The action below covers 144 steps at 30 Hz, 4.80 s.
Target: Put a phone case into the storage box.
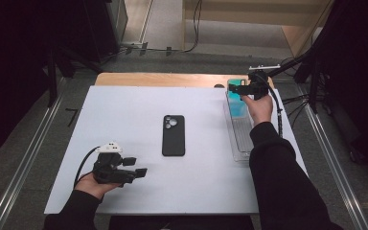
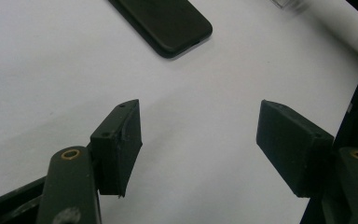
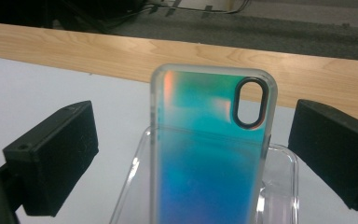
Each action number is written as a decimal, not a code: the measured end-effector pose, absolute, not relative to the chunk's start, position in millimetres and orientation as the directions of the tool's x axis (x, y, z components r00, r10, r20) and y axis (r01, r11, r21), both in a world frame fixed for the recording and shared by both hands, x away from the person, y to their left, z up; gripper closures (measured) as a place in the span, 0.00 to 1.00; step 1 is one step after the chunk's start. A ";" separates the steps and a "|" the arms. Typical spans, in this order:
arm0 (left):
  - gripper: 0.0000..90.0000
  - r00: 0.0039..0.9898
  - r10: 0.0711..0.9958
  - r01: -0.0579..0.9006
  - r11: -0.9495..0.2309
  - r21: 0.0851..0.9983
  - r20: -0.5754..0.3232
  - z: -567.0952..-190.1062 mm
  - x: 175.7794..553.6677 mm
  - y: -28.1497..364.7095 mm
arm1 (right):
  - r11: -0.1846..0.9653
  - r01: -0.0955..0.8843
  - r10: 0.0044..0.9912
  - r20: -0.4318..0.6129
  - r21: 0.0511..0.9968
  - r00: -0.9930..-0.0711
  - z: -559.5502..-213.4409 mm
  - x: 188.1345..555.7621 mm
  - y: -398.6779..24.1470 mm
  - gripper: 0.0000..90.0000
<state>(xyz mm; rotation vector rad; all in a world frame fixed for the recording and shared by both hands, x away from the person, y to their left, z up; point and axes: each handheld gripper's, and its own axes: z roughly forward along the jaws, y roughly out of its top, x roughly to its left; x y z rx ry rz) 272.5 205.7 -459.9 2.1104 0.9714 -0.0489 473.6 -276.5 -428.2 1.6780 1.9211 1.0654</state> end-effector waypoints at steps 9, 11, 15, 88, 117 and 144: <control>0.34 0.691 0.635 0.666 -0.372 0.646 -0.346 -456.7 278.4 204.3 | 0.050 0.685 0.939 0.199 0.727 -0.280 -402.8 447.6 -268.6 0.00; 0.34 0.692 0.635 0.665 -0.376 0.645 -0.343 -455.8 279.8 204.0 | 0.062 0.682 0.926 0.214 0.729 -0.312 -399.1 440.7 -265.3 0.00; 0.34 0.692 0.637 0.665 -0.377 0.645 -0.340 -454.7 283.0 204.0 | 0.074 0.679 0.903 0.239 0.730 -0.356 -392.8 426.2 -256.9 0.00; 0.34 0.738 0.564 0.630 -0.376 0.680 -0.371 -443.9 283.5 204.0 | 0.354 0.678 0.624 0.377 0.644 -0.684 -468.2 250.7 -235.7 0.23; 0.34 0.726 0.585 0.635 -0.372 0.677 -0.360 -444.6 283.0 208.6 | 0.334 0.649 0.669 0.312 0.684 -0.674 -449.0 287.9 -173.7 0.22; 0.34 0.723 0.592 0.635 -0.369 0.679 -0.355 -445.3 284.0 211.2 | 0.311 0.695 0.726 0.310 0.648 -0.614 -468.9 365.3 -123.8 0.66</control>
